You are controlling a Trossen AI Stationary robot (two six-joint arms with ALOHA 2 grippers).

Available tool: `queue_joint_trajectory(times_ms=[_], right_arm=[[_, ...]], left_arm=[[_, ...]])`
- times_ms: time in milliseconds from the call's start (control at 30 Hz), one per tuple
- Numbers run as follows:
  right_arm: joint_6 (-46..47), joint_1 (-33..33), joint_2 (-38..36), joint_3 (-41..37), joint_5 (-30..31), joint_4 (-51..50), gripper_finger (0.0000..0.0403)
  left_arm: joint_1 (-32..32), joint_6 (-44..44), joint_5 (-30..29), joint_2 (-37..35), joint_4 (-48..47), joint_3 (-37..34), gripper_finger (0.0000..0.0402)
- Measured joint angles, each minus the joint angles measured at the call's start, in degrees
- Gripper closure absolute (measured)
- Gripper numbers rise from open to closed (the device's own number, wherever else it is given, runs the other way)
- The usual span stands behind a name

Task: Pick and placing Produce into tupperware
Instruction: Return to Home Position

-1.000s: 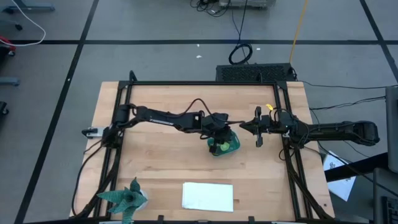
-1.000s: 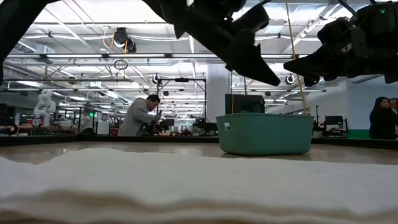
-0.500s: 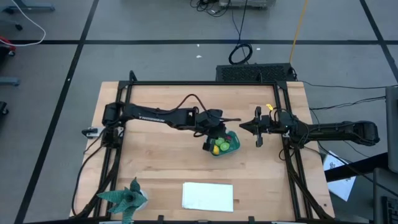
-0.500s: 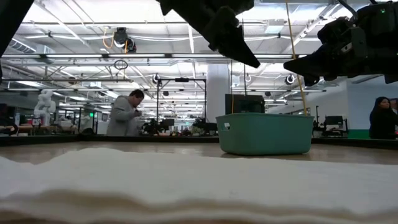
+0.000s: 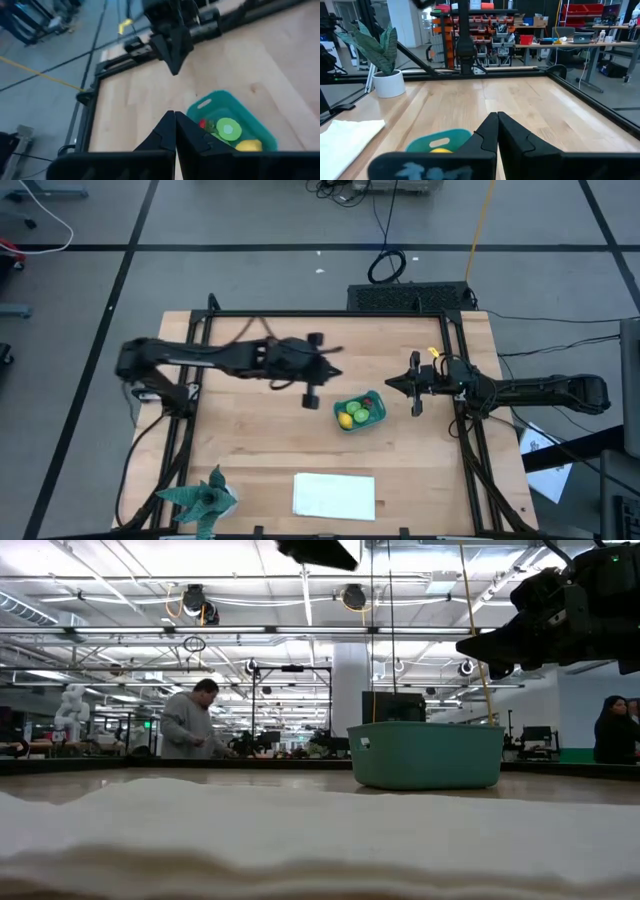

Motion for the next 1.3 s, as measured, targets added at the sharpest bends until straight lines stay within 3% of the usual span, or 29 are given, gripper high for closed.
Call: queue_joint_trajectory(times_ms=[267,633,800,1067,1300], right_arm=[[0.0,0.0,-0.02,0.0,0.0,-0.04,0.0403],[-0.02,0.0,0.0,0.0,-0.92,0.05,0.0403],[0.84,0.01,-0.2,0.01,-2.95,2.24,0.0403],[2.84,0.02,-0.65,0.01,-8.87,3.63,0.0403],[3.95,0.02,-0.65,0.01,-9.0,3.15,0.0403]], left_arm=[[1.16,-5.45,-1.02,-16.84,11.28,-18.28,0.0402],[3.9,-10.59,-0.31,-32.64,27.82,-40.15,0.0402],[5.27,-13.35,3.4,-38.96,38.33,-51.07,0.0402],[6.77,-15.49,3.44,-42.11,49.12,-62.82,0.0402],[7.77,-14.68,3.46,-41.81,53.17,-68.37,0.0402]])
